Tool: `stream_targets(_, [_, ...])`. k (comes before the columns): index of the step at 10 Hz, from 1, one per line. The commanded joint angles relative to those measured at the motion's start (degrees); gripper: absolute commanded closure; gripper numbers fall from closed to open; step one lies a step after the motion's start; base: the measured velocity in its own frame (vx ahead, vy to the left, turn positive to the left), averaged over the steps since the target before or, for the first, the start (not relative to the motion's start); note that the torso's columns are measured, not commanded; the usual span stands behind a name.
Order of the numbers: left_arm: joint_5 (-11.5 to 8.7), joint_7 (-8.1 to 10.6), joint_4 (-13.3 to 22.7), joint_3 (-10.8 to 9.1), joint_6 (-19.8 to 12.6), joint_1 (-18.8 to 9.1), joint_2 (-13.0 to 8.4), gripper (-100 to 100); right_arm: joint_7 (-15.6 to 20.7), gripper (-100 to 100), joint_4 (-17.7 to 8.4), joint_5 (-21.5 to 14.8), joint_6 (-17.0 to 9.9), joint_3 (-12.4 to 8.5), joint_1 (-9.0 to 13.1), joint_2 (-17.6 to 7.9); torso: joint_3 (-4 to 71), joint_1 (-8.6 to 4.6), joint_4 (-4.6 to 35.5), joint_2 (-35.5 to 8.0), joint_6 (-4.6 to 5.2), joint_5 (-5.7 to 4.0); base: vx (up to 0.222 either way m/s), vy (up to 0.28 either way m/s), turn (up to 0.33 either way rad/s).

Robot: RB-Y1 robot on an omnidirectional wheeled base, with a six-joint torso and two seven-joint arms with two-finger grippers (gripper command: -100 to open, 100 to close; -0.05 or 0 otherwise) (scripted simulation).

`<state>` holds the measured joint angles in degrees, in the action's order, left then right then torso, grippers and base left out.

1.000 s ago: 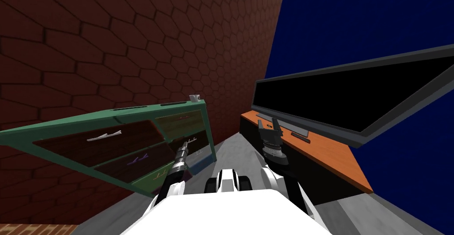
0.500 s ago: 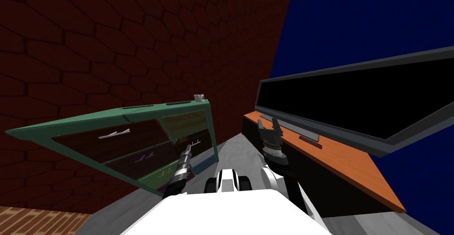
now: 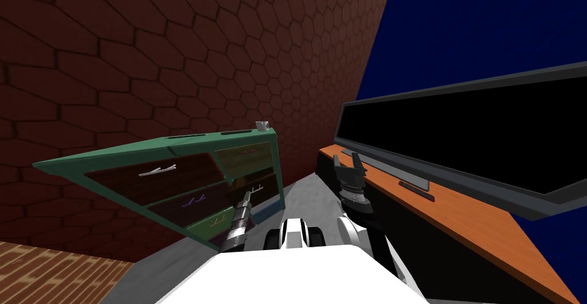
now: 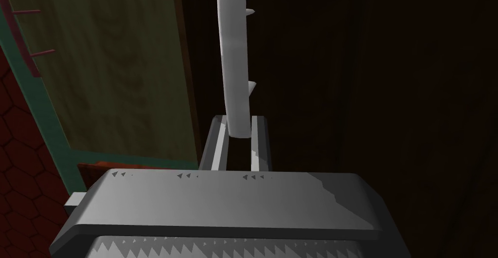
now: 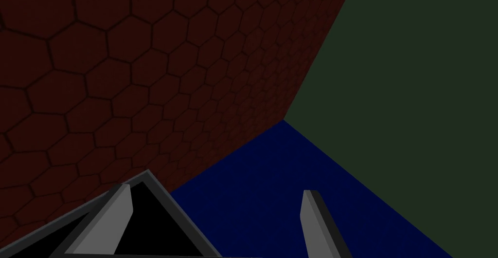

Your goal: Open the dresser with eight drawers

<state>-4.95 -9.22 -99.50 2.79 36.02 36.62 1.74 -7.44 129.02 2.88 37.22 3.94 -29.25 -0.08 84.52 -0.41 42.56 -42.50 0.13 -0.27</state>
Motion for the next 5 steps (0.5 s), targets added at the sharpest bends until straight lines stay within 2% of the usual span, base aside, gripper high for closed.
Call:
stream_targets(1, [0.7,0.08,-0.4,1.63,1.8,2.2,-0.4,100,0.0,0,0.0,0.0,0.0,0.0,0.0,0.0,-0.1,0.05,-0.1,0.0,-0.07,0.05,0.027,0.008,0.096])
stream_targets(4, [2.4,0.57,-1.6,5.78,6.6,7.6,-1.8,100,0.0,0,0.0,0.0,0.0,0.0,0.0,0.0,0.0,0.35,-0.2,0.1,-0.15,0.19,0.045,0.0,0.159])
stream_targets(5, [2.4,0.57,-1.6,5.78,6.9,8.1,-1.8,100,0.0,0,0.0,0.0,0.0,0.0,0.0,0.0,0.0,0.39,-0.1,0.1,-0.21,0.15,0.036,-0.001,0.056])
